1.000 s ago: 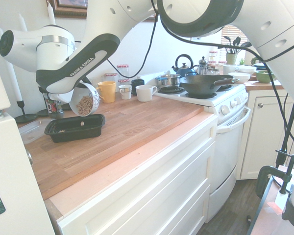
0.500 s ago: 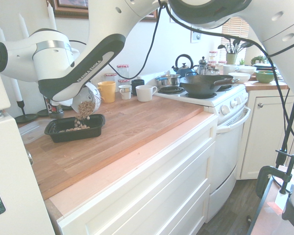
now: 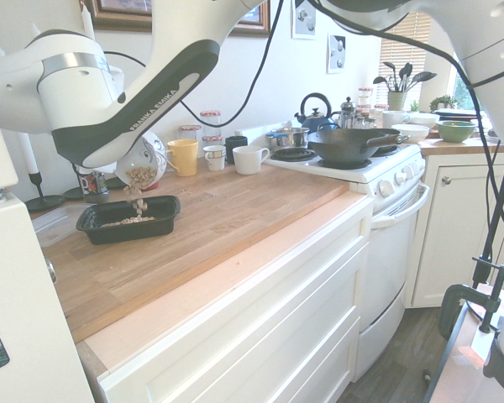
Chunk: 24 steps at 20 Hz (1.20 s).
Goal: Pour the cereal into the box
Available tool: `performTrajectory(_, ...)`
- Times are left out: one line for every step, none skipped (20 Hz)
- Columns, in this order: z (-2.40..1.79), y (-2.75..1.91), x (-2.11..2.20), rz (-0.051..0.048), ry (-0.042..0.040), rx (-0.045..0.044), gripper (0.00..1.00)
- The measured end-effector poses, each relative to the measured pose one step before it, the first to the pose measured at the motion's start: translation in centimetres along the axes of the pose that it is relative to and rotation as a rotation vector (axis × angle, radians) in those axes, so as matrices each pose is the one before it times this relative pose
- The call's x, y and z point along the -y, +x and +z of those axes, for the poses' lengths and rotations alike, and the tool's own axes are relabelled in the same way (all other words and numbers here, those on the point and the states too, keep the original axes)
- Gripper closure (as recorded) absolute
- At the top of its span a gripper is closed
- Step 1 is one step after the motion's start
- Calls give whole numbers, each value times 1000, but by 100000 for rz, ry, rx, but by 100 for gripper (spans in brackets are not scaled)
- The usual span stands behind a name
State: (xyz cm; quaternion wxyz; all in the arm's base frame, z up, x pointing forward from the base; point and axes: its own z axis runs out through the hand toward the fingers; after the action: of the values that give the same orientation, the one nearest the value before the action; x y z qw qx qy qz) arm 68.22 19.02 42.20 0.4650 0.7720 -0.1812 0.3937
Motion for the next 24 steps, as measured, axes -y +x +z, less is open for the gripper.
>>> performTrajectory(111,-323,108,-578,-583,-1113,100)
performTrajectory(147,-396,144,-606,-448,-811,100)
performTrajectory(88,-389,158,-554,-348,-905,100)
performTrajectory(-19,-353,164,-635,-130,-752,100)
performTrajectory(-90,-286,163,-536,-62,-785,100)
performTrajectory(-143,-129,161,-488,47,-888,100)
performTrajectory(-176,-94,172,-699,58,-1413,100)
performTrajectory(-96,-131,153,-832,-153,-1591,100)
performTrajectory(29,-170,146,-851,-339,-1414,100)
performTrajectory(126,-240,204,-990,-507,-1353,100)
performTrajectory(154,-194,258,-974,-504,-1646,100)
performTrajectory(158,-168,298,-697,-479,-1764,100)
performTrajectory(103,-153,260,-342,-377,-1559,100)
performTrajectory(86,-146,242,-491,-313,-1359,100)
performTrajectory(82,-99,193,-566,-313,-1339,100)
performTrajectory(54,-9,124,-482,-348,-1628,100)
performTrajectory(18,43,80,-405,-296,-1538,100)
performTrajectory(-16,50,53,-297,-182,-1174,100)
performTrajectory(-83,103,25,-203,-89,-1243,100)
performTrajectory(-94,103,6,-62,1,-795,100)
performTrajectory(-51,77,-6,35,-11,-374,100)
performTrajectory(11,61,-35,144,-127,3,100)
performTrajectory(109,98,-82,379,-135,397,100)
performTrajectory(255,222,-186,992,-56,1246,100)
